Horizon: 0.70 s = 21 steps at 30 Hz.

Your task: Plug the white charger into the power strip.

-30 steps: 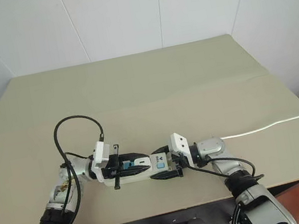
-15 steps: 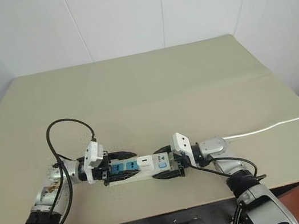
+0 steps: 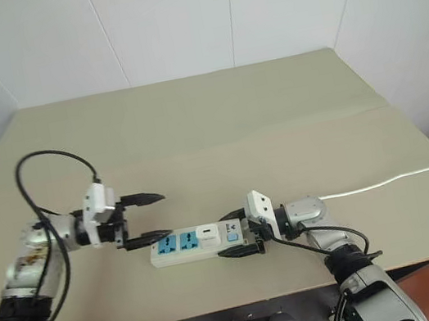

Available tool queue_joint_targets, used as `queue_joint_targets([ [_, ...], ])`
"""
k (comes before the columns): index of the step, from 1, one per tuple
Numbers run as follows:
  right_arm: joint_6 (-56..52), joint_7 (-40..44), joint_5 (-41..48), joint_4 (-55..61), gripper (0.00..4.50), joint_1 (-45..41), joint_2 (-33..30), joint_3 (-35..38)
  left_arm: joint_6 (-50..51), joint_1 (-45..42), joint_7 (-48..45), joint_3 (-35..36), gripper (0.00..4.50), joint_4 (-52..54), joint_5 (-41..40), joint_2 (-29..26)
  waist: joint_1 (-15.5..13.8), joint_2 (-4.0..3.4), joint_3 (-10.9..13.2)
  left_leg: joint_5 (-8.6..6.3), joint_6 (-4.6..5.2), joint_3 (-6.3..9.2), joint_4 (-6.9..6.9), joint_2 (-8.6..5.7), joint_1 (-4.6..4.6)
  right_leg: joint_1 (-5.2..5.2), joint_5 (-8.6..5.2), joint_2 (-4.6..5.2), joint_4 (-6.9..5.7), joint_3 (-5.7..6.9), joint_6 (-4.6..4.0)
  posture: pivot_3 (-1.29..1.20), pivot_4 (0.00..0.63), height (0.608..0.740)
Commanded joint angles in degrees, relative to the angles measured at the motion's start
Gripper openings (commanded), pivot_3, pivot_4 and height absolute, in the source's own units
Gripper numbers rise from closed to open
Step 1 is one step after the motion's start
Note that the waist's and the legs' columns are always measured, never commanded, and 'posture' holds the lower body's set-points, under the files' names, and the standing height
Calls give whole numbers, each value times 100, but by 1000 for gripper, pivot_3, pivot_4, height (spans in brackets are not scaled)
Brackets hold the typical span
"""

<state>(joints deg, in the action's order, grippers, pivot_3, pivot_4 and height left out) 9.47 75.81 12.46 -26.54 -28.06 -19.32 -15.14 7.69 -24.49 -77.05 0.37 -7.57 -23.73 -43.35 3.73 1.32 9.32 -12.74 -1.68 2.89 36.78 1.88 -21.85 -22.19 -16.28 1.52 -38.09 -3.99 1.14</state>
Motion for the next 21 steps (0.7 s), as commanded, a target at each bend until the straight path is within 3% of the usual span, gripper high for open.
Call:
queue_joint_targets([
  [1,-109,69,-154,-67,4191,151,-99,-101,197,200,-69,289,4500,346,-187,-262,1,-1,0,-1,1,0,0,0,-1,0,0,1,2,0,0,0,150,740],
  [3,-158,135,-120,-9,4478,152,-154,-87,396,342,81,348,4500,474,-163,-392,-6,-1,1,-2,3,-1,0,0,-3,-2,0,1,3,0,0,0,150,740],
  [10,-434,-64,42,613,4478,381,-616,275,609,755,536,658,4500,817,-171,-441,-153,1,7,-3,4,1,0,-4,-21,-11,0,8,9,6,0,0,150,740],
  [21,-1122,-318,826,2574,4478,1702,-2066,1580,610,1433,580,1093,4500,1104,-256,-719,-235,3,32,-3,4,-4,1,-8,-43,-31,0,16,12,5,-1,0,150,740],
])
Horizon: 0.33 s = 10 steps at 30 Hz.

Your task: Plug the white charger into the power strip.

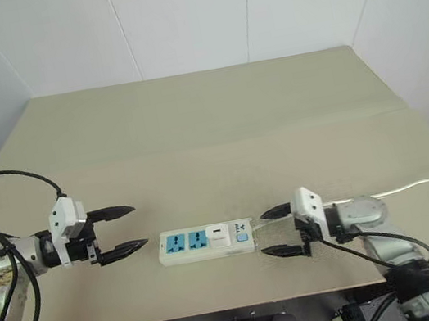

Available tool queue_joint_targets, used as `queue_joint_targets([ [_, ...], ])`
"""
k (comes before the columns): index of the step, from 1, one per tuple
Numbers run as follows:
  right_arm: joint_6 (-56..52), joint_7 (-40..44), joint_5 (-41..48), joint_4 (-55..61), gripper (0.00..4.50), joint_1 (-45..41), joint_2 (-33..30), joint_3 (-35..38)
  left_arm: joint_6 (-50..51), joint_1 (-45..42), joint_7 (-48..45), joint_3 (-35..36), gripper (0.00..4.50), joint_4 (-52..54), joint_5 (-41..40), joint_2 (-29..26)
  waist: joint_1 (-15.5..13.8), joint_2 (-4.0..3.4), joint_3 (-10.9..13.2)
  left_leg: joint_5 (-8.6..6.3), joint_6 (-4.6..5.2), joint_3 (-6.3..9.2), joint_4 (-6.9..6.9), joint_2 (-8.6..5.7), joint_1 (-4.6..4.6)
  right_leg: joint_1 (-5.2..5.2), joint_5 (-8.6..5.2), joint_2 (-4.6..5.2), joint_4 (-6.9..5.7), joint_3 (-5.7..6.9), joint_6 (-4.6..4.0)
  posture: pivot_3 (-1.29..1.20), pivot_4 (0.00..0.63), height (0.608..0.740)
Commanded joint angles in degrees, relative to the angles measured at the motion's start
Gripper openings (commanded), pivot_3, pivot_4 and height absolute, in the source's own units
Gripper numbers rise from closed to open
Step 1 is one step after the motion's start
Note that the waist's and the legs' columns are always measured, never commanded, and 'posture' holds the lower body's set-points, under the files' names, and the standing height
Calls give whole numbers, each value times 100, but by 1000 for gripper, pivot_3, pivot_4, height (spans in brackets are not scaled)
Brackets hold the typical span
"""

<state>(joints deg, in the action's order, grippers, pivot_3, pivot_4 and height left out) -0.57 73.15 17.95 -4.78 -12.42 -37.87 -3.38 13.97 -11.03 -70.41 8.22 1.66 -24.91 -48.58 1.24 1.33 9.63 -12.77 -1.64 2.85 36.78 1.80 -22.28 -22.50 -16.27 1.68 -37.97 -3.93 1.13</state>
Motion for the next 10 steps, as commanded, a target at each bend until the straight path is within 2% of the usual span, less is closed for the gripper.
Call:
queue_joint_targets([
  [1,-138,-69,308,430,4478,202,-297,488,-20,123,-121,348,4500,173,-152,-242,19,2,2,0,0,-1,0,1,1,0,0,-1,0,-1,0,0,150,740],
  [10,-111,-223,352,413,4478,316,-451,760,-39,227,-307,455,4500,134,-223,-389,82,5,5,0,0,-5,0,0,0,1,-1,-1,3,-2,1,0,150,740],
])
